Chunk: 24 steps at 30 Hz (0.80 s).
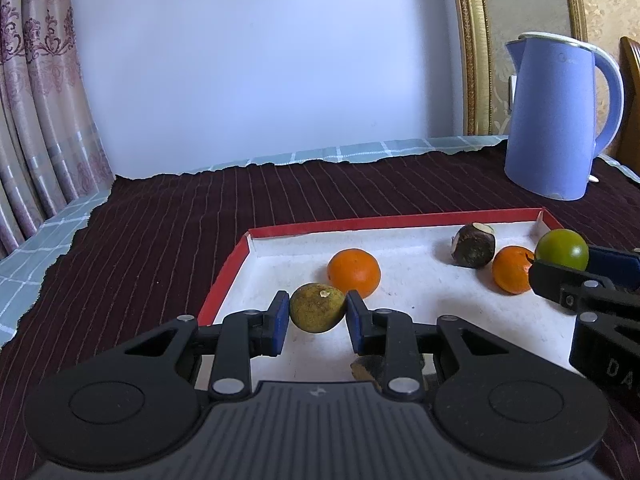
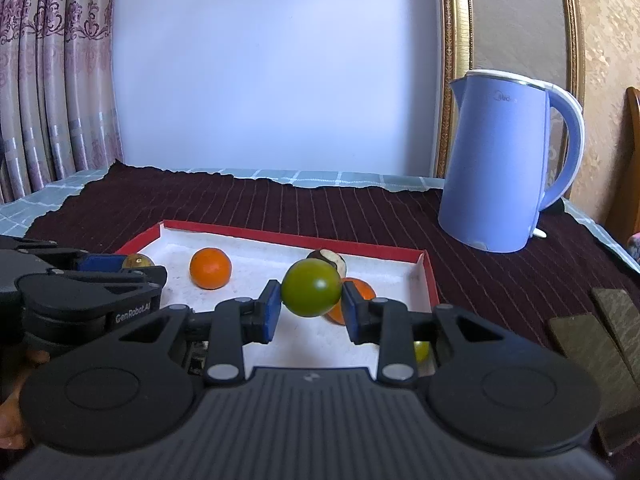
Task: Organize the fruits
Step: 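Carry both held fruits over the tray, then lower the yellow-brown fruit and open the left gripper while the right releases the green fruit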
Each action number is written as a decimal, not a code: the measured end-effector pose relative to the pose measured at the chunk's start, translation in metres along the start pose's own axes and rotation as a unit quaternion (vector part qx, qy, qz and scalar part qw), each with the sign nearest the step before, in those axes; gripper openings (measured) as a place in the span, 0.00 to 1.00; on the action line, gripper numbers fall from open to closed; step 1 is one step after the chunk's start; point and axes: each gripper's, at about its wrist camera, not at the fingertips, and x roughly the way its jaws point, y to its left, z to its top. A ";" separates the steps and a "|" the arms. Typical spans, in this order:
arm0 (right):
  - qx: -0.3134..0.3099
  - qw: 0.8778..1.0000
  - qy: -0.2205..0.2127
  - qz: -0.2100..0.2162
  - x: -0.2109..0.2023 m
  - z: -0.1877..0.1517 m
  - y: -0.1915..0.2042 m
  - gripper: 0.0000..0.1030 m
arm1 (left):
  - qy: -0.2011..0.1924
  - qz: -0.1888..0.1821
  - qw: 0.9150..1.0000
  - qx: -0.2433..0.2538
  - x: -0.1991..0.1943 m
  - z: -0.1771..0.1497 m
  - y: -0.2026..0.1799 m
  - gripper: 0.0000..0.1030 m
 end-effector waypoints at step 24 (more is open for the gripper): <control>0.002 1.000 0.013 -0.013 0.030 0.010 -0.008 0.30 | 0.015 0.014 1.000 0.008 0.033 0.015 -0.009 0.28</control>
